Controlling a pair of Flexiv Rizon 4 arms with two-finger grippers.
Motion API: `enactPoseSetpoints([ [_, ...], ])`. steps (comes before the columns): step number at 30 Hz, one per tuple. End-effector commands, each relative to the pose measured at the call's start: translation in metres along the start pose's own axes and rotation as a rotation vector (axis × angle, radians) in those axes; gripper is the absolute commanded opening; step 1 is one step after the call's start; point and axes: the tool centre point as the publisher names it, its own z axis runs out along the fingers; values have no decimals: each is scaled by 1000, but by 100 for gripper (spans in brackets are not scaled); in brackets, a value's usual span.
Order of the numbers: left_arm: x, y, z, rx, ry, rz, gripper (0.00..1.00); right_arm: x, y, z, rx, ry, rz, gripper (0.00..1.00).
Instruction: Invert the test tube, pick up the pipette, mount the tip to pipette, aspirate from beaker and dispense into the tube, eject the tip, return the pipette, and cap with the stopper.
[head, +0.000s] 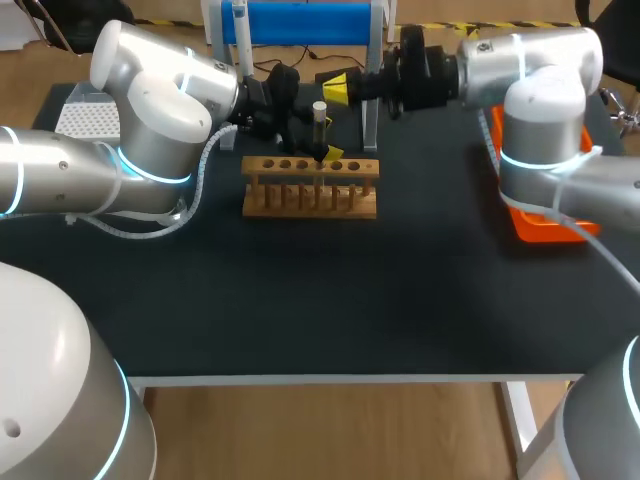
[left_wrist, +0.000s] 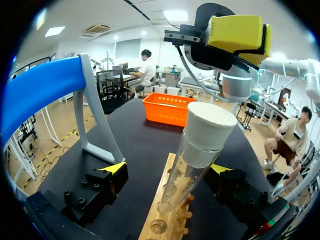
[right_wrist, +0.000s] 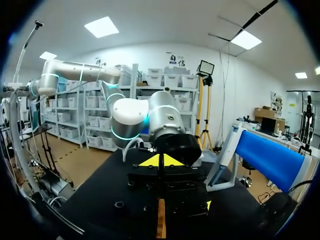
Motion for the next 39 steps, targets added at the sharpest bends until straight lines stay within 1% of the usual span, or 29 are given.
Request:
enactPoseSetpoints([
  [1, 0, 0, 0, -1, -1, -1, 100, -7, -4, 2, -31, 13, 10, 0],
  [8, 0, 0, 0, -1, -1, -1, 100, -6, -9, 9, -64, 66, 29, 0],
  [9, 0, 0, 0, -1, -1, -1, 100, -6, -9, 10, -80, 75, 46, 0],
  [12, 0, 0, 0, -1, -1, -1, 100, -8, -11, 11, -81, 86, 60, 0],
  [13, 0, 0, 0, -1, -1, -1, 100, -8, -12, 12, -95, 99, 77, 0],
  [19, 0, 0, 0, -1, -1, -1, 100, -10, -15, 12, -88, 118, 86, 0],
  [39, 0, 0, 0, -1, -1, -1, 100, -14, -28, 20, -66, 118, 110, 0],
])
